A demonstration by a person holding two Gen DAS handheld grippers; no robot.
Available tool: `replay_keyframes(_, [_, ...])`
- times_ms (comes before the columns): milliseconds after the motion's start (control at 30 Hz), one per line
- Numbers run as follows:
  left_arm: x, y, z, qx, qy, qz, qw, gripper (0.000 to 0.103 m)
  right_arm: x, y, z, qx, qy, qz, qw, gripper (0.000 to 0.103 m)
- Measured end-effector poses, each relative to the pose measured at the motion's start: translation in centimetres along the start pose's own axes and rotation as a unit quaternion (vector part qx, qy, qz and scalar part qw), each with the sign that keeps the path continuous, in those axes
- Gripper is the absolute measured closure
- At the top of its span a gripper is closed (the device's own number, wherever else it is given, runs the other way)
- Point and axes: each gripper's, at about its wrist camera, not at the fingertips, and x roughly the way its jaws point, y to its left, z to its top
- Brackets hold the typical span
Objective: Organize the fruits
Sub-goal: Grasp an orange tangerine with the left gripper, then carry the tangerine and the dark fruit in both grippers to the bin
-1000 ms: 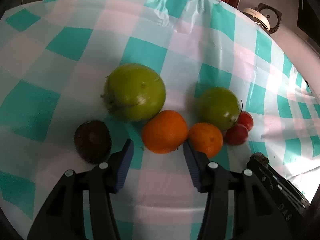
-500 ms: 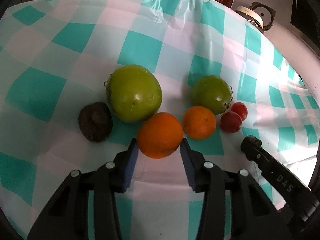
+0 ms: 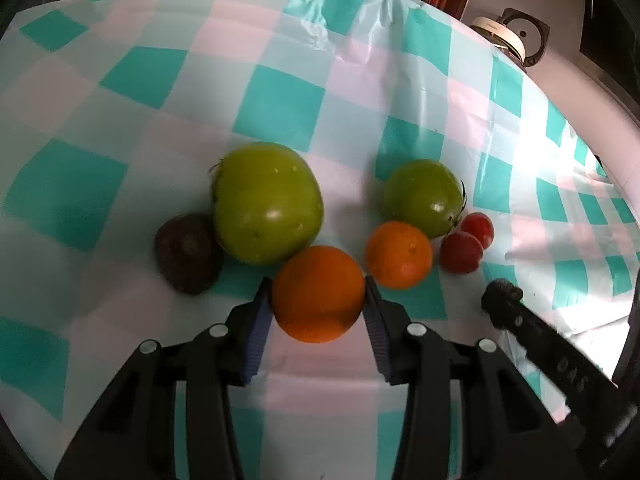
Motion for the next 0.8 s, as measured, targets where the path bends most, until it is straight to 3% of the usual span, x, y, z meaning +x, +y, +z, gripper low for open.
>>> replay_keyframes(400, [-4.3,2.1,-2.7,-0.027,-0.036,-0.007,0.9990,0.059,-0.2,-0.8,0.2,0.026,-0.004,0.028,0.999,0.061])
replay_keyframes(533, [-6.8,2.9,-4.4,-0.023,-0.051,-0.011,0.9984,0.059,-1.7,-0.7,-0.4,0.030,-0.030,0.027,0.999,0.061])
replay_keyframes(800, [-11.4,2.7,-8.1,0.007,-0.060,-0.038,0.9975,0.059,-9.5,1.2,-7.7,0.027,-0.028,0.022,0.999,0.061])
